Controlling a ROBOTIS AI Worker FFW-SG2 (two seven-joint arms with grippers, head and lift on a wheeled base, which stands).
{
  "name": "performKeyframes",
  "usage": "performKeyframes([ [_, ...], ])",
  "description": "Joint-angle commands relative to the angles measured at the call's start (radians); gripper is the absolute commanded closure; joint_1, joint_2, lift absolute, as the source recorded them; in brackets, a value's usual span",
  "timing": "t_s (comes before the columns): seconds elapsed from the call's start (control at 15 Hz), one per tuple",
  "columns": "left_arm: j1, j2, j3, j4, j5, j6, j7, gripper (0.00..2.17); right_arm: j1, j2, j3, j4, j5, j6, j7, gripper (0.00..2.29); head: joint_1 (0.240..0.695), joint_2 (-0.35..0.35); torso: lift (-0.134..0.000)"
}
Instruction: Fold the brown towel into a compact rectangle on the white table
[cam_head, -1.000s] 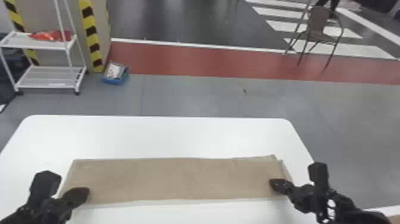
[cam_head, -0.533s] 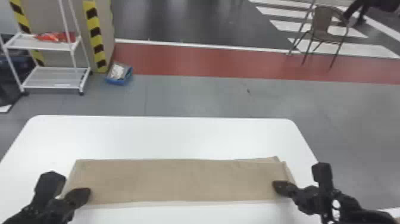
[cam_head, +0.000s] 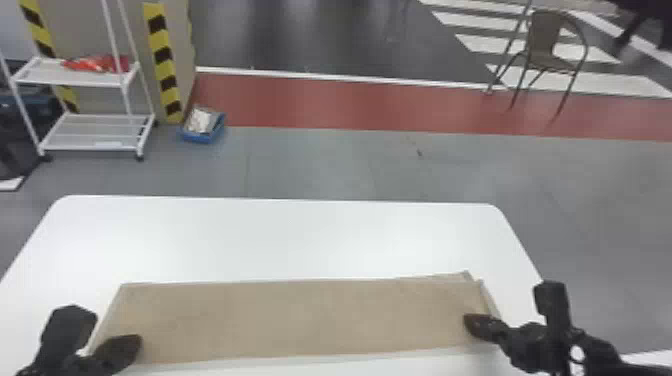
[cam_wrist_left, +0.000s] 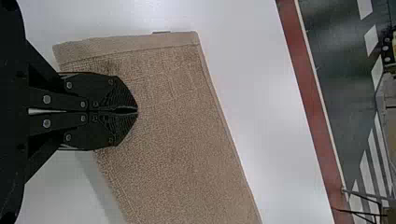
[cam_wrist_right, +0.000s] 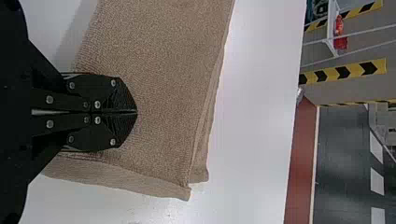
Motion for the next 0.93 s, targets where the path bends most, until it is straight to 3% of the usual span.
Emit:
performKeyframes([
  [0.0,0.016,0.001,0.014,-0.011,0.000,0.004,0.000,1.80,0.020,-0.002,-0.006,-0.025,-0.008,0.012,0.002,1.53,0.695,-0.178,0.000],
  [0.73,0.028,-0.009,0.076,-0.067,0.049,-0.036,-0.032,1.78,0.047,0.023,-0.095,-0.141,-0.065,0.058,0.026,1.53,0.695,-0.193,0.000],
  [0.8,0.037,-0.009,0.093,-0.078,0.064,-0.060,-0.032,1.67,0.052,0.032,-0.110,-0.160,-0.071,0.064,0.026,1.50,0.695,-0.194,0.000],
  [0.87,0.042,-0.009,0.106,-0.080,0.076,-0.088,-0.032,1.46,0.057,0.038,-0.121,-0.177,-0.083,0.070,0.026,1.30,0.695,-0.194,0.000],
])
